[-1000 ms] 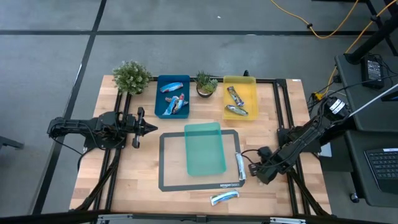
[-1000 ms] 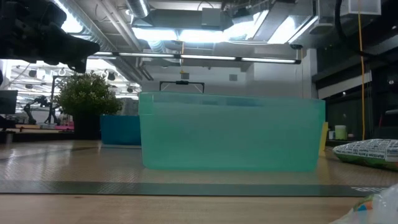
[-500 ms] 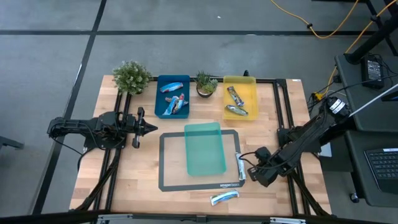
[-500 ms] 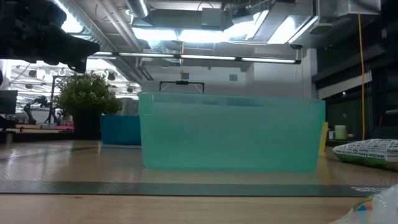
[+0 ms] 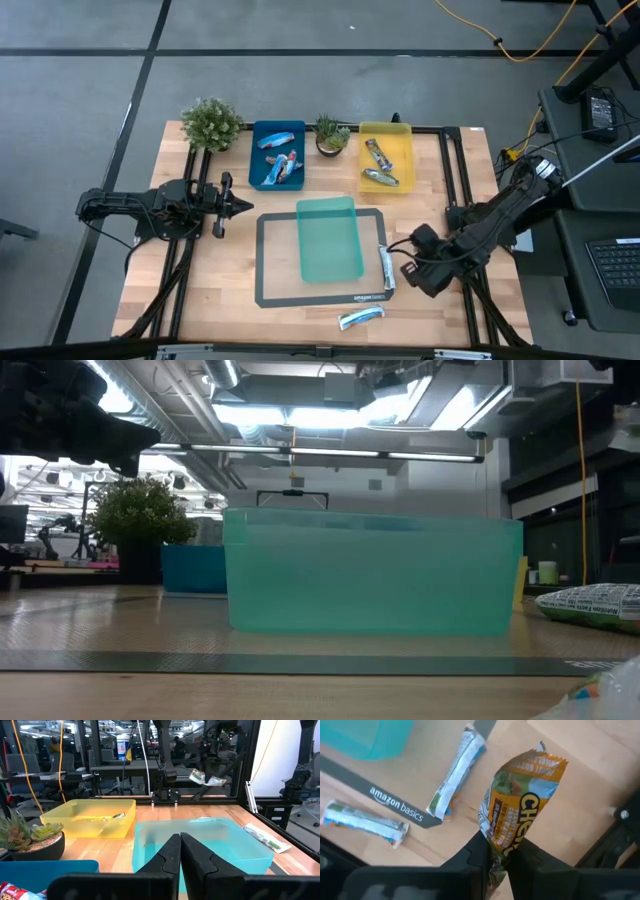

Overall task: Pick and place Granola Bars by type
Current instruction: Put the yellow granola bar into the green bin

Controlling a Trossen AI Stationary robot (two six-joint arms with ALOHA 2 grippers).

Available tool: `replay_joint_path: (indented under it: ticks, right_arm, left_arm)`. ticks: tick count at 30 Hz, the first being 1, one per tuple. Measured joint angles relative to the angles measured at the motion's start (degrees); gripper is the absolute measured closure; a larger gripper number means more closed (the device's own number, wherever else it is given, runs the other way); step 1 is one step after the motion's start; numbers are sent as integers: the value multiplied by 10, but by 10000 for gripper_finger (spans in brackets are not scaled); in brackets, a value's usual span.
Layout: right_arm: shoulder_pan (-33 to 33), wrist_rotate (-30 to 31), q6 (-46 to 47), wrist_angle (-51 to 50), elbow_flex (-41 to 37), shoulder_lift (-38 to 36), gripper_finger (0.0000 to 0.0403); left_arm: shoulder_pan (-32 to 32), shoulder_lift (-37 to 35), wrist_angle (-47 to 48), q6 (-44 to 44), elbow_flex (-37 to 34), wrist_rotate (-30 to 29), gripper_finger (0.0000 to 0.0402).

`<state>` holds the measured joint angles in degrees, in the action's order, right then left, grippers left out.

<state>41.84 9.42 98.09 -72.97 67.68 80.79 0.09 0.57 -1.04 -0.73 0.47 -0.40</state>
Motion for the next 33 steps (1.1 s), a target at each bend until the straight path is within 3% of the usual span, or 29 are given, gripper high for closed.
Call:
replay_joint_path:
  ticks: [7,13,19,26,33]
  right_arm:
    - [-110,-14,-254,30,0,-4,346]
    - [-222,-20,-469,116,0,-16,346]
    - [-297,-57,-577,146,0,-19,346]
    - [-380,-162,-695,231,3,-14,346]
    - [-422,-172,-813,171,115,71,346]
  left_arm:
    - [0,0,0,0,0,0,393]
    - [0,0,-2,0,0,0,398]
    - [0,0,-4,0,0,0,399]
    - [0,0,-4,0,0,0,393]
    - [0,0,-4,0,0,0,398]
